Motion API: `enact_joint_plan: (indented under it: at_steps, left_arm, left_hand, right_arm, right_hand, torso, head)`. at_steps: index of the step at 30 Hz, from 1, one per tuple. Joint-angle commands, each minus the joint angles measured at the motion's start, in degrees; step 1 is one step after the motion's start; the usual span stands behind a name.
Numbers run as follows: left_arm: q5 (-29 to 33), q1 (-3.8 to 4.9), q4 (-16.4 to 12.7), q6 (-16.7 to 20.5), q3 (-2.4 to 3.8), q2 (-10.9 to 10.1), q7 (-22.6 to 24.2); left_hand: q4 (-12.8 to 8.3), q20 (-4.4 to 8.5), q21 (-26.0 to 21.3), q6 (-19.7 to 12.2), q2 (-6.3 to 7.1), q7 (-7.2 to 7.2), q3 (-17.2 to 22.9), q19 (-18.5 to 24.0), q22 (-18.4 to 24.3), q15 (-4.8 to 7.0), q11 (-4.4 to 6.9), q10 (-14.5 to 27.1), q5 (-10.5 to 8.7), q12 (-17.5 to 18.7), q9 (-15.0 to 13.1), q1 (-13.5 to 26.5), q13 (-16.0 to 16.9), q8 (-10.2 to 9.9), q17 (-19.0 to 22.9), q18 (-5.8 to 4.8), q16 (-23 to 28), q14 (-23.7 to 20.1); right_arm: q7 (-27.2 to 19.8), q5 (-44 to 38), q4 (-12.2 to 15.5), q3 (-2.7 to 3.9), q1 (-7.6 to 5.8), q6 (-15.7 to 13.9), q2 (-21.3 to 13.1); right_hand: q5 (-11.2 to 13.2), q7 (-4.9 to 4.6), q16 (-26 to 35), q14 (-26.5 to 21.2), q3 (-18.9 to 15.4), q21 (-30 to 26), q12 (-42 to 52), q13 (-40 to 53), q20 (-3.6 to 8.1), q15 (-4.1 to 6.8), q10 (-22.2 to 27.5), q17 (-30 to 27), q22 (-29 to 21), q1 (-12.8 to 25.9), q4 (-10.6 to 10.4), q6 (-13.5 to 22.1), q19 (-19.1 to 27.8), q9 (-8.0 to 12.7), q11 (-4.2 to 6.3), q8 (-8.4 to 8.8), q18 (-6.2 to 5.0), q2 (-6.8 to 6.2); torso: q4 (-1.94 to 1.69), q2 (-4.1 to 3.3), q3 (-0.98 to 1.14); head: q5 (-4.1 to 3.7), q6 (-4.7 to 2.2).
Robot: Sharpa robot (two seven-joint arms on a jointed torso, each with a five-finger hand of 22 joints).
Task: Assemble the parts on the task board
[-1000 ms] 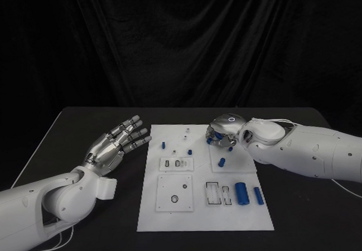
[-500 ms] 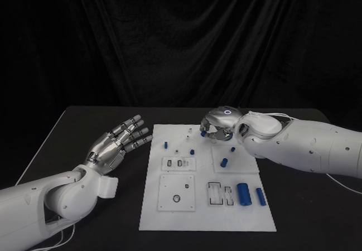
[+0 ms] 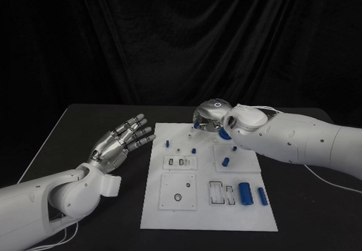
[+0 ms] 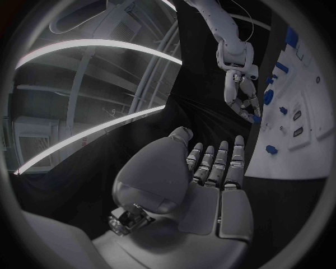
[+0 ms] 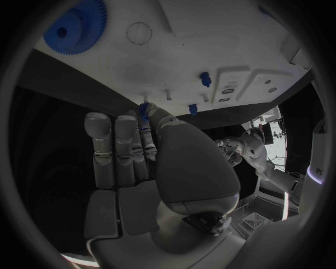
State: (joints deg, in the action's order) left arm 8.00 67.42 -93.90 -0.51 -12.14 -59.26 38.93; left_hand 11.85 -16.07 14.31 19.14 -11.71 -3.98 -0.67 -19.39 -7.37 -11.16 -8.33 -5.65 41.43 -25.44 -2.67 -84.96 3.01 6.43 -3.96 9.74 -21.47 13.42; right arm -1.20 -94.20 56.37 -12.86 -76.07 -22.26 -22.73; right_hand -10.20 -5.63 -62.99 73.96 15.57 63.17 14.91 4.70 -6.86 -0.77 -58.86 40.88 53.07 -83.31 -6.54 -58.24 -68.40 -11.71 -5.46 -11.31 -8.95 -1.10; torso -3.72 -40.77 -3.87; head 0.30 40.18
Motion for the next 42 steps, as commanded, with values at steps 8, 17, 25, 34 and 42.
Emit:
enact_joint_plan:
  at_steps: [8, 17, 25, 34, 42]
  left_arm:
    - [-0.14, 0.07, 0.03, -0.68, 0.05, 0.64, 5.98]
    - [-0.14, 0.07, -0.01, -0.77, 0.05, 0.89, 5.84]
    - [-0.14, 0.07, -0.08, -0.80, 0.05, 0.90, 5.75]
    - [-0.14, 0.07, -0.21, -0.68, 0.05, 0.81, 5.51]
    - [-0.14, 0.07, -0.22, -0.59, 0.05, 0.94, 5.28]
  left_hand:
    - [0.00, 0.14, -0.11, -0.17, 0.13, -0.16, 0.46, 0.41, 0.08, -0.01, -0.22, 0.17, -0.40, 0.01, 0.01, 0.10, -0.01, -0.10, 0.08, -0.77, 0.40, -0.63]
    - [-0.06, 0.13, -0.12, -0.16, 0.08, -0.30, 0.63, 0.46, 0.09, -0.03, -0.21, 0.20, -0.40, 0.00, 0.01, 0.12, 0.00, -0.09, 0.10, -0.79, 0.42, -0.70]
    - [-0.06, 0.13, -0.12, -0.16, 0.08, -0.30, 0.63, 0.46, 0.09, -0.03, -0.21, 0.20, -0.40, 0.00, 0.01, 0.12, 0.00, -0.09, 0.10, -0.79, 0.42, -0.70]
    - [-0.16, 0.10, -0.09, -0.08, -0.13, -0.48, 1.08, 0.50, 0.09, -0.09, -0.22, 0.20, -0.38, -0.18, -0.02, 0.16, 0.03, -0.05, 0.09, -0.82, 0.24, -0.64]
    - [-0.32, 0.06, -0.08, -0.08, -0.38, -0.55, 1.64, 0.56, 0.09, -0.17, -0.27, 0.23, -0.37, -0.27, -0.03, 0.15, 0.04, -0.05, 0.09, -0.86, 0.08, -0.60]
  right_arm:
    - [1.23, 0.11, -2.47, 0.09, 0.28, 1.95, 2.25]
    - [1.39, 0.11, -3.64, 0.10, 0.60, 3.15, 3.19]
    - [1.47, 0.11, -4.20, 0.10, 0.79, 3.66, 3.47]
    - [1.55, 0.11, -4.71, 0.10, 0.90, 3.78, 3.60]
    - [1.67, 0.11, -5.71, 0.10, 0.98, 4.12, 4.07]
  right_hand:
    - [-0.16, 0.46, 0.34, -0.42, -0.08, -0.33, -0.51, -0.15, -0.14, -0.21, 0.39, -0.09, 0.05, 0.17, 0.36, 0.32, 0.53, -6.15, -0.12, -0.77, 0.96, 0.59]
    - [-0.12, 0.27, 0.73, -0.81, -0.04, -0.73, -0.90, -0.25, -0.21, -0.27, 0.72, -0.54, -0.20, 0.31, 0.33, 1.16, 0.91, -6.38, -0.21, -0.29, 0.89, 0.67]
    - [-0.15, 0.21, 0.89, -0.97, 0.01, -0.96, -1.03, -0.27, -0.22, -0.28, 0.85, -0.74, -0.41, 0.34, 0.31, 1.39, 1.11, -6.45, -0.24, -0.14, 0.83, 0.74]
    - [-0.24, 0.17, 1.01, -1.13, 0.08, -1.07, -1.20, -0.31, -0.25, -0.31, 1.04, -0.84, -0.42, 0.33, 0.33, 1.63, 1.23, -6.54, -0.29, 0.02, 0.83, 0.82]
    - [-0.44, 0.05, 1.16, -1.41, 0.20, -1.35, -1.50, -0.33, -0.34, -0.42, 1.32, -0.94, -0.49, 0.55, 0.19, 2.43, 1.52, -6.71, -0.43, 0.55, 0.80, 1.03]
  torso:
    - [-0.49, -0.29, 0.09]
    - [-0.19, -0.32, 0.08]
    - [-0.66, -0.23, 0.10]
    - [-0.45, -0.13, -0.03]
    - [-0.53, -0.25, 0.03]
  head:
    - [-1.22, -0.14]
    - [-0.79, -0.20]
    - [-1.04, -0.22]
    - [-0.60, -0.03]
    - [-0.82, 0.13]
